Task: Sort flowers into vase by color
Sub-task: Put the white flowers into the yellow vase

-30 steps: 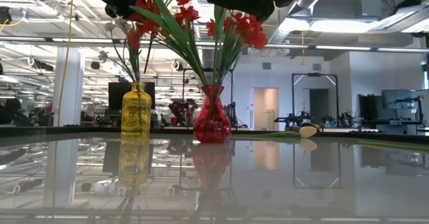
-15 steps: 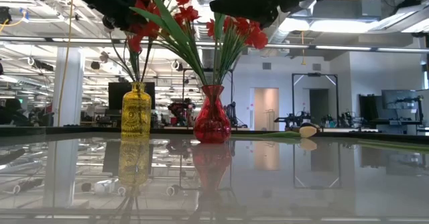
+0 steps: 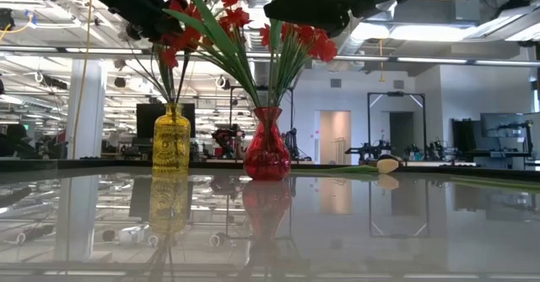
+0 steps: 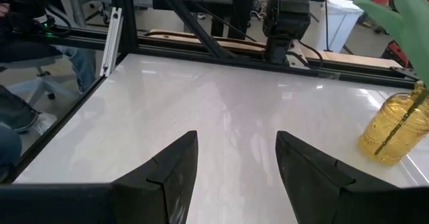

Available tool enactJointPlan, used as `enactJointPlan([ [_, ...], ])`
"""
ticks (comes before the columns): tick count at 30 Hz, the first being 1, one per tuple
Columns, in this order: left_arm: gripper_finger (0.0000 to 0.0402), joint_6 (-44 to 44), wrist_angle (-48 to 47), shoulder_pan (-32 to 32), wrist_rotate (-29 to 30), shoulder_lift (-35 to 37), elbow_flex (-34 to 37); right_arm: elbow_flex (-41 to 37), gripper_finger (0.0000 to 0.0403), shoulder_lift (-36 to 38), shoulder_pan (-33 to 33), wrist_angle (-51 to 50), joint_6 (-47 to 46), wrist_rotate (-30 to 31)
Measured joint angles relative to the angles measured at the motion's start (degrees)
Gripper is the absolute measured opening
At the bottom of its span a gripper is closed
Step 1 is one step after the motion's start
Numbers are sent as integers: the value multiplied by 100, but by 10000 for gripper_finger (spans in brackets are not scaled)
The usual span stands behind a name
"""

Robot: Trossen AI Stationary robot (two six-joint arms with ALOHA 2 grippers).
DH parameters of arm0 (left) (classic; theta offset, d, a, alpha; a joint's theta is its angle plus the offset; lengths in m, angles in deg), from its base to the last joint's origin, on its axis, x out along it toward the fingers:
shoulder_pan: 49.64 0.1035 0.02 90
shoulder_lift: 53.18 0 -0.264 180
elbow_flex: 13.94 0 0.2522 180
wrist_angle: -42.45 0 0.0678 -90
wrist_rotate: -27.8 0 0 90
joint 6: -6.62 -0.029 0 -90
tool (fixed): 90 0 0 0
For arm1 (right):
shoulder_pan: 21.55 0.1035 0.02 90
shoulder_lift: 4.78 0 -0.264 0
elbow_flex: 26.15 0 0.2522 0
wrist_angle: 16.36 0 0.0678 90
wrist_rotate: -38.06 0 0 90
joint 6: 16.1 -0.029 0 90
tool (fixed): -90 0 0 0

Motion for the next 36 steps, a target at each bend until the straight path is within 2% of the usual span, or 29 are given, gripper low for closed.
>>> enactJointPlan([
  [17,0,408,-178,73,-43,0,2,0,226,0,82,-17,-85,0],
  [25,0,582,546,32,-72,66,585,0,226,0,83,-55,-87,-9],
  [36,0,741,243,31,-66,61,629,0,226,0,79,-111,-90,-11],
])
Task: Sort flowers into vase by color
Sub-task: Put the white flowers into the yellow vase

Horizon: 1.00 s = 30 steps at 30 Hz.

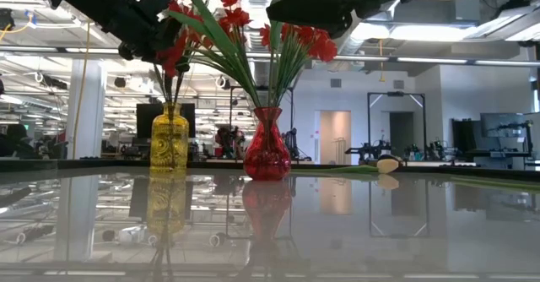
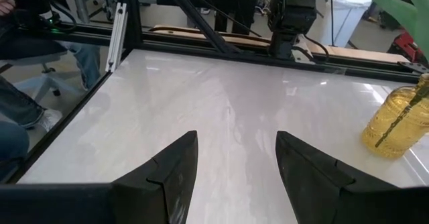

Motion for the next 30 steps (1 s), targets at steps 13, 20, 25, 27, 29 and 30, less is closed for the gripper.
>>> enactJointPlan([
  [13,0,117,643,0,-147,-2,640,0,226,0,39,9,-3,-1],
  [20,2,124,649,0,-195,0,640,0,226,0,37,9,-4,2],
  [25,33,90,651,-6,-213,0,640,0,226,0,37,9,-4,2],
  [27,52,46,649,-41,-250,1,637,0,226,0,37,9,-4,2],
  [29,71,-8,624,-105,-261,43,624,0,226,0,37,9,-4,2],
  [30,80,-39,625,-149,-265,73,620,0,226,0,37,7,-4,2],
])
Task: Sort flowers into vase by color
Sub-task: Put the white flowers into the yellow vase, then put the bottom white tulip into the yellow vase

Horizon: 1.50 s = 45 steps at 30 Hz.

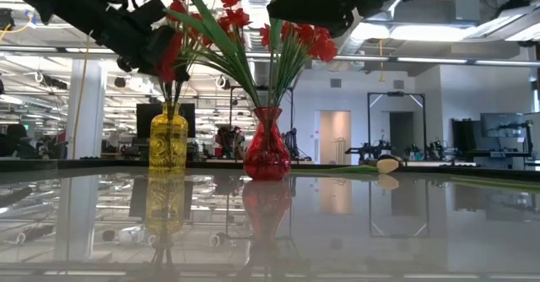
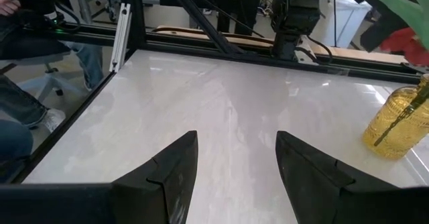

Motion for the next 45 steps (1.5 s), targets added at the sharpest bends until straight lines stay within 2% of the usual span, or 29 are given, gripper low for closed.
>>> enactJointPlan([
  [7,116,-61,-276,-188,-23,499,-6,0,226,0,-10,0,-15,2],
  [13,119,72,-707,-186,-38,853,-8,0,226,0,-13,-4,-194,2],
  [20,119,213,-1031,-186,-557,1049,-11,0,226,0,-13,-11,-255,2],
  [30,119,692,-2685,-186,-910,1094,-615,0,226,70,-13,-143,-317,-2],
  [35,119,917,-3387,-186,-1218,1086,-898,0,226,634,-49,-1053,-806,0],
  [45,119,1537,-4563,-186,-2123,1084,-1298,2,226,1965,-241,-3869,-1451,-46],
])
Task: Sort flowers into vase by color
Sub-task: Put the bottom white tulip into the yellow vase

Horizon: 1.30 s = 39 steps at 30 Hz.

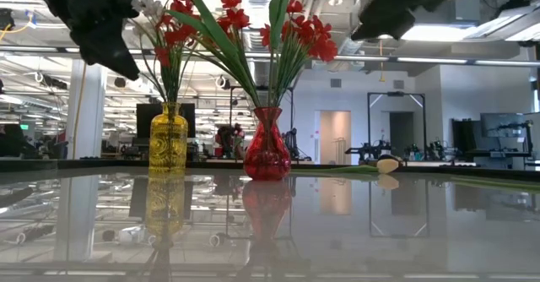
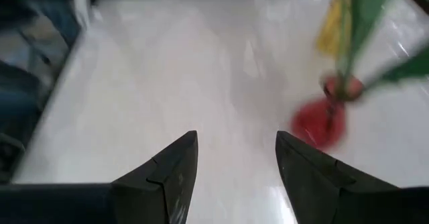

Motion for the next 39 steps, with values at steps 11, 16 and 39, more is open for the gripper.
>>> enactJointPlan([
  [11,119,856,-588,-532,-541,0,-7,0,226,487,40,-1648,1350,-1018],
  [16,119,1004,-572,-1060,-679,3,-8,0,226,379,413,-1939,2514,-1615],
  [39,119,800,517,-3784,372,-150,-547,2,226,-719,895,-3877,4860,-1419],
])
